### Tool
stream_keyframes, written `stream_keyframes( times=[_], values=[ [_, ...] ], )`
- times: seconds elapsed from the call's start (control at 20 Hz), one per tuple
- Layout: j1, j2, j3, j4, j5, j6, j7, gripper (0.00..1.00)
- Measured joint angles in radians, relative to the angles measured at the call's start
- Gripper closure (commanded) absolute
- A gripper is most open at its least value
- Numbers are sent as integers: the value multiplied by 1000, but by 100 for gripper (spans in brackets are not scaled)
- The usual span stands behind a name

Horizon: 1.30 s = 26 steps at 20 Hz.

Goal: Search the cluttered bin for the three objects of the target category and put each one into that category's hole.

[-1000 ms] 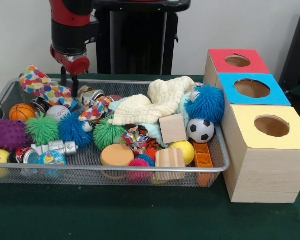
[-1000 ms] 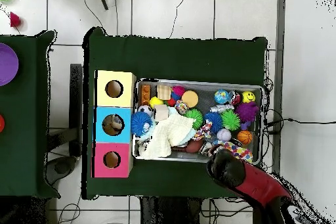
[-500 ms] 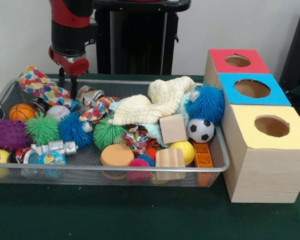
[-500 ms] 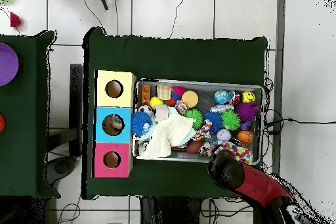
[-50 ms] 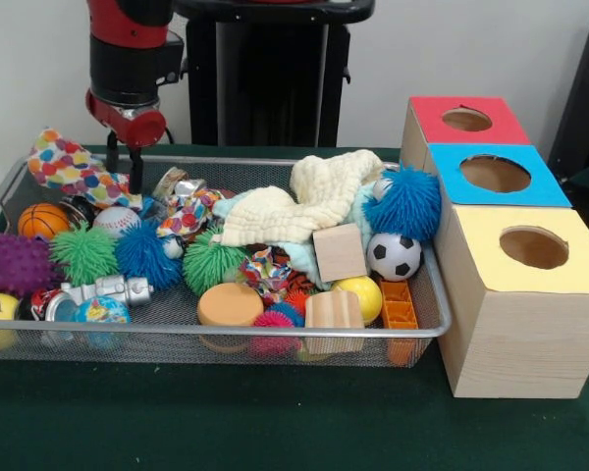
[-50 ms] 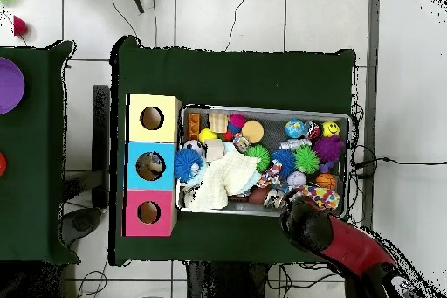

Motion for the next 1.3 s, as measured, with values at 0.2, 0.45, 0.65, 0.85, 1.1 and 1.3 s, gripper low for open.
stream_keyframes(
  times=[0.2,0.45,0.65,0.85,1.1,1.3],
  values=[
    [-32,-22,31,0,-13,-42,0,0],
    [-42,-24,45,0,-18,-90,0,0],
    [-48,-12,66,0,-17,-177,0,0],
    [-46,7,81,0,-18,-248,0,0],
    [-16,44,80,0,-17,-321,0,0],
    [31,74,65,0,-13,-323,0,0]
  ],
)
